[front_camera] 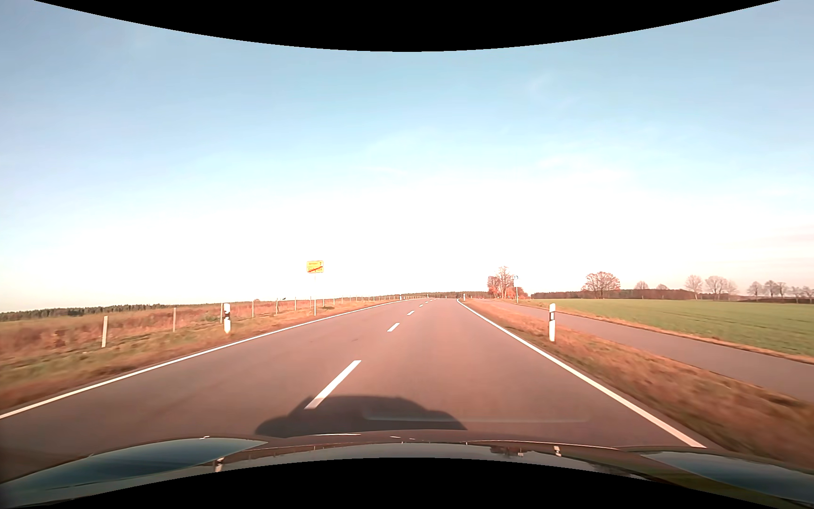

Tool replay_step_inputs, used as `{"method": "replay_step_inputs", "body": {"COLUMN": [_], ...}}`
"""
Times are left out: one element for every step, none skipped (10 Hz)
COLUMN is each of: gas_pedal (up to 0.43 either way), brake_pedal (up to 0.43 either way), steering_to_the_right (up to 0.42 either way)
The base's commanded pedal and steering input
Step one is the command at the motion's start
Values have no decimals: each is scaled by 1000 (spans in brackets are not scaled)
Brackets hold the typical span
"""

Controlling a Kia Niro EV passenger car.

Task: Follow the waypoints while adhering to traffic rules and regulations

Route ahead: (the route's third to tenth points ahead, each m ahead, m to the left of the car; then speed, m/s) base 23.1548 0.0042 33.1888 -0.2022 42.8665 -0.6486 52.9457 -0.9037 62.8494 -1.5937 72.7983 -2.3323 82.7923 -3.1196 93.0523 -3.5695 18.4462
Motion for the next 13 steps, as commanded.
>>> {"method": "replay_step_inputs", "body": {"gas_pedal": [331,370,398,421,449,480,531,559,591,630,650,689,720], "brake_pedal": [0,0,0,0,0,0,0,0,0,0,0,0,0], "steering_to_the_right": [-1,0,3,4,5,4,4,5,5,6,7,7,7]}}
